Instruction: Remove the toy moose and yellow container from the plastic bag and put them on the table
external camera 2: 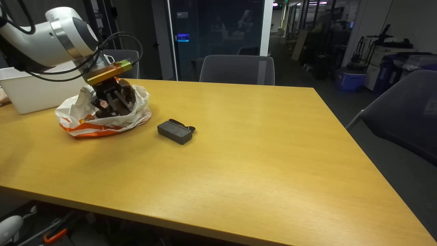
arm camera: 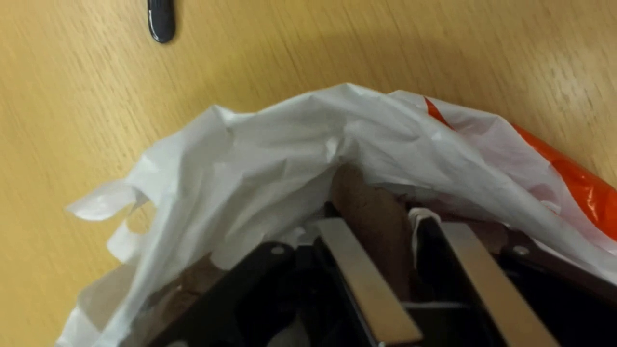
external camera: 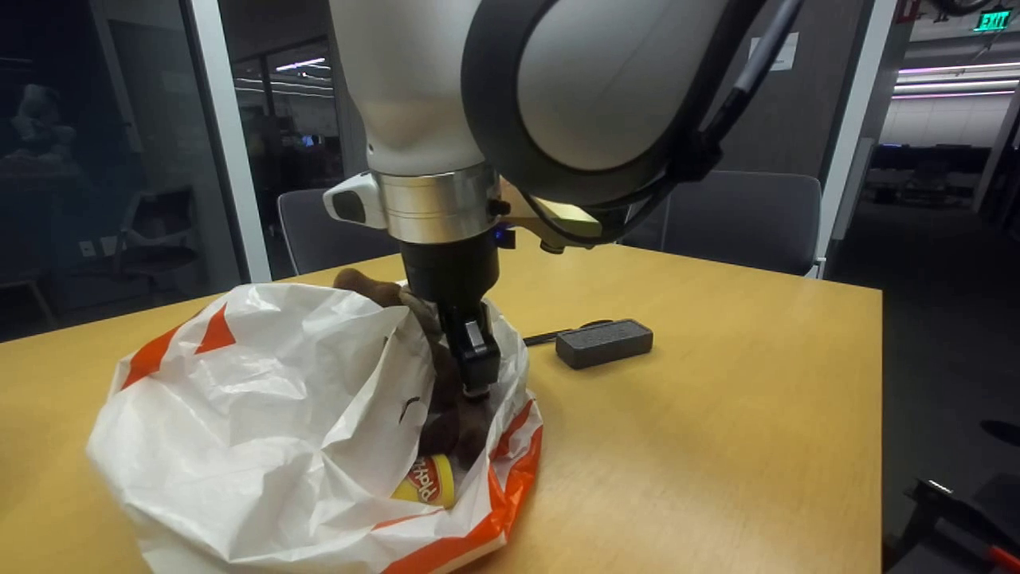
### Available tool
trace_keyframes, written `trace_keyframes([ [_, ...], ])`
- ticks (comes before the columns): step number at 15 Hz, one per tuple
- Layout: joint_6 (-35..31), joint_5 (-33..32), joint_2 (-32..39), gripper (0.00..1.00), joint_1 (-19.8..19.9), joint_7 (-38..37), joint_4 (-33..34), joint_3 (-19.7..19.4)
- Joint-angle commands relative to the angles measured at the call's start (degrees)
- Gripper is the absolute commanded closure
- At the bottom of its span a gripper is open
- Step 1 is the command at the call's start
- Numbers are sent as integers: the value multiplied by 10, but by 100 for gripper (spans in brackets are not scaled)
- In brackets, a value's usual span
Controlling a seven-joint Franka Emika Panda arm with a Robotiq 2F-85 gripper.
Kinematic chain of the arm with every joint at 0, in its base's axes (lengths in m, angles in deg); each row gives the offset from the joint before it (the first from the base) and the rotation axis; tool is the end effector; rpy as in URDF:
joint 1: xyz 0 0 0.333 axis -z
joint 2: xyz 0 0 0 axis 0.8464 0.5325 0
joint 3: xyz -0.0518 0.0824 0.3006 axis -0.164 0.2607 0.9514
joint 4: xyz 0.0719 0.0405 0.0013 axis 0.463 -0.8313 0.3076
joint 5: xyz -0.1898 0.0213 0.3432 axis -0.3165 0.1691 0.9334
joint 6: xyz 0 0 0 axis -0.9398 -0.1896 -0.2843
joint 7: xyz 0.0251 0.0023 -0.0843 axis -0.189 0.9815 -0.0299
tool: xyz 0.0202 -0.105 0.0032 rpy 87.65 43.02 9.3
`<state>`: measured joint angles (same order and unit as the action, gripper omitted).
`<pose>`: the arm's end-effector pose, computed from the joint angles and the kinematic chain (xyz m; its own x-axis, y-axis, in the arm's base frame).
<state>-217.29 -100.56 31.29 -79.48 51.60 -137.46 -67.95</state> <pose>0.4156 0.3552 0.2747 0.0904 0.9832 -0.1584 0.9706 -0.0514 0.2350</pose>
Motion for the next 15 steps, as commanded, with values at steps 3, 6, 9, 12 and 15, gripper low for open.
trace_keyframes([
  [3, 54, 103, -36, 85, 11, 27, 7, 16],
  [6, 117, 185, -64, 81, 16, 44, 18, 25],
  [9, 174, 281, -97, 81, 24, 84, 30, 26],
  [12, 173, 307, -142, 82, 26, 92, 24, 16],
  [15, 140, 246, -199, 82, 24, 35, 3, 7],
])
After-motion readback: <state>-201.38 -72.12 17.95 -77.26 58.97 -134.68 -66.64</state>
